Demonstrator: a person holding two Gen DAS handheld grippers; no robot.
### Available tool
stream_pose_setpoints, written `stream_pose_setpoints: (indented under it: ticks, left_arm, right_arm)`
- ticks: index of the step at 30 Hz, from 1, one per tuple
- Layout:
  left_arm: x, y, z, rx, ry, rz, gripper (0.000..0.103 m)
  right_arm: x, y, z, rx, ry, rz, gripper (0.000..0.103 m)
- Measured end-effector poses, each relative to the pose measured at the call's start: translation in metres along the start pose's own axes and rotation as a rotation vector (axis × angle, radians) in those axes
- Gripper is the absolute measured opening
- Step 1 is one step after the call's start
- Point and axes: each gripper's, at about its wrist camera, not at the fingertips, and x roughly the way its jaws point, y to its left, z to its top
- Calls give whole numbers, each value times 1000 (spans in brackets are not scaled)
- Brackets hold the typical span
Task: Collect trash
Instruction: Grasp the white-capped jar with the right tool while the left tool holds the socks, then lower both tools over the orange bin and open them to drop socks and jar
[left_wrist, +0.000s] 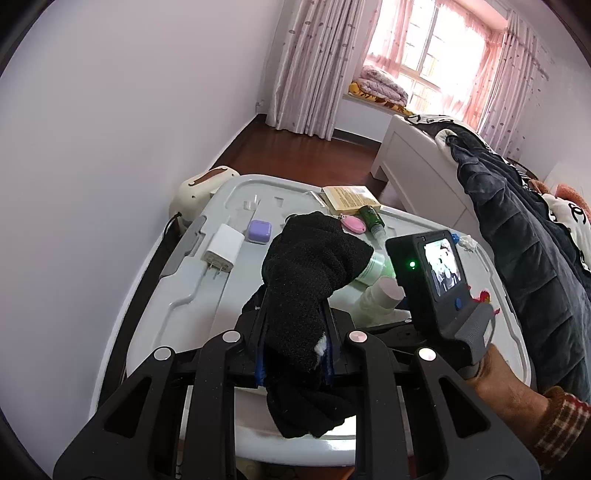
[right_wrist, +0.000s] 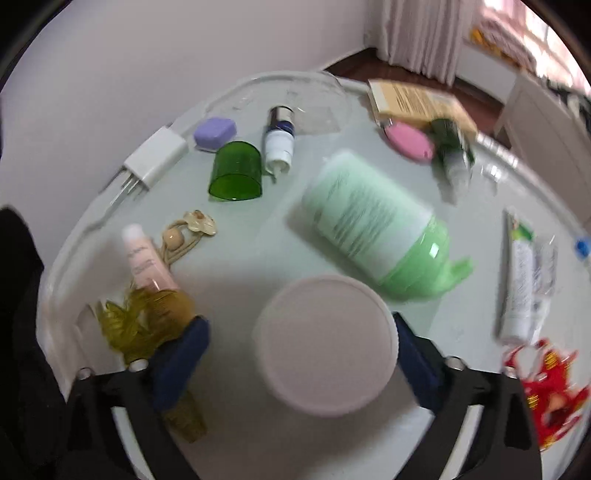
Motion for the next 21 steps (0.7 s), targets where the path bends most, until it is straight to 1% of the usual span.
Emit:
stream_pose_setpoints:
  ticks: [4, 7, 11, 13, 14, 15, 16, 17, 20, 21]
  left_arm:
    - [0, 3, 0, -9, 4, -8, 20]
    - [0, 3, 0, -6, 5, -17, 20]
    - [1, 4, 0, -7, 10, -26, 20]
    - [0, 4, 0, -8, 10, -27, 20]
    - [0, 4, 0, -6, 11, -27, 20]
    - [1, 4, 0, -6, 13, -26, 20]
    - [1, 4, 0, -7, 13, -25, 20]
    - [1, 4, 0, -6, 12, -27, 20]
    - [0, 4, -1, -6, 11, -26, 20]
    - [1, 5, 0, -6, 11, -27, 20]
  right_arm:
    - [3, 1, 2, -10, 23, -1, 99]
    - [0, 1, -4, -6, -11, -4, 99]
    - [-4, -2, -13, -2, -86, 4, 99]
    - [-3, -2, -12, 2, -87, -14, 97]
    - [-5, -3, -11, 24, -93, -27, 92]
    - [-7, -5, -9, 49, -110, -14, 57]
    - [-10, -10, -8, 80, -125, 14, 41]
    - [-11, -14, -8, 110, -123, 4, 41]
    - [-16, -9, -15, 64, -152, -44, 41]
    - [-18, -8, -20, 56, -161, -45, 41]
